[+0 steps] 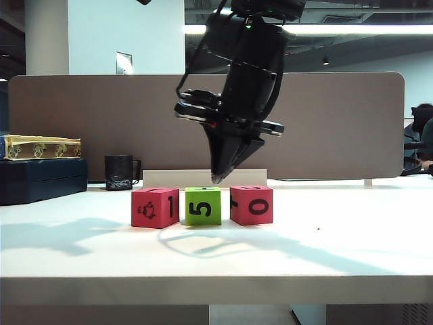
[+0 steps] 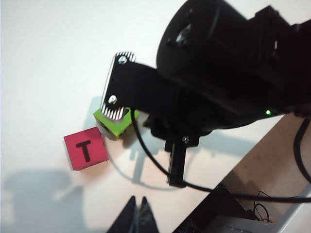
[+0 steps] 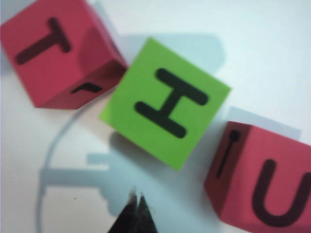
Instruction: Select the appropriate blocks from the scattered letter blocks on the table and arrange them in a row to spell out "THU".
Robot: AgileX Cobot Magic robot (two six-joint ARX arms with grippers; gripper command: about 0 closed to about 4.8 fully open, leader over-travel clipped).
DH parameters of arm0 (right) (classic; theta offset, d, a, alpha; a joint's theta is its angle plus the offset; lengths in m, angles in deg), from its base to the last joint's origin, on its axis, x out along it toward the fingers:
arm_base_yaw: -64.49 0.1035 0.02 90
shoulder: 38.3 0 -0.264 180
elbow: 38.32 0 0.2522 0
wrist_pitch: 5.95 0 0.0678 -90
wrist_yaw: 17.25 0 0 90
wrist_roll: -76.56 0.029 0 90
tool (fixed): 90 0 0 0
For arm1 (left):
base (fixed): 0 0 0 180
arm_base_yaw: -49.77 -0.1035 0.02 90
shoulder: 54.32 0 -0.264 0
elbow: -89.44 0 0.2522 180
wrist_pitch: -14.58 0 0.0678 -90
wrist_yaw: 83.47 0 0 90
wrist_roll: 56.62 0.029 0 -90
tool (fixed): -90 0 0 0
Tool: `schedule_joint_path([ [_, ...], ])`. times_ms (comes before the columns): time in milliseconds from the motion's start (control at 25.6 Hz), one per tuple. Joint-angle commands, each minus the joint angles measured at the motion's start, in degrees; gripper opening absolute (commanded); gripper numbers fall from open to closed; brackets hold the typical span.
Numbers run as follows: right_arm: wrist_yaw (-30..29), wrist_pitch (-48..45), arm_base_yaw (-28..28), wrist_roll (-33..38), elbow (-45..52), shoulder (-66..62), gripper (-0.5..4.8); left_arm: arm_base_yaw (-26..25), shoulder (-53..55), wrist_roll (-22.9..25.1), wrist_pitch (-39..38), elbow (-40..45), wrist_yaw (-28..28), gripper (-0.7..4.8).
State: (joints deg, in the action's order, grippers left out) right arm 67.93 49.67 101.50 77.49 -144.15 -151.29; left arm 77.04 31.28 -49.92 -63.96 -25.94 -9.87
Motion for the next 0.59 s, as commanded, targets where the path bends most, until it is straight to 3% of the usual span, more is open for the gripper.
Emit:
schedule_joint_path([
  [39,0.13,-0.92,-0.35,-0.15,-0.26,0.02,-0.05,0.04,-0.28,0.39,0.15,-0.35,-0.11,-0.06],
  [586,0.79,-7.87,-0.42,-0.09,-0.26,-2.14,-0.05,0.04,-0.28,0.42,0.09,-0.35,-0.13,-0.06],
])
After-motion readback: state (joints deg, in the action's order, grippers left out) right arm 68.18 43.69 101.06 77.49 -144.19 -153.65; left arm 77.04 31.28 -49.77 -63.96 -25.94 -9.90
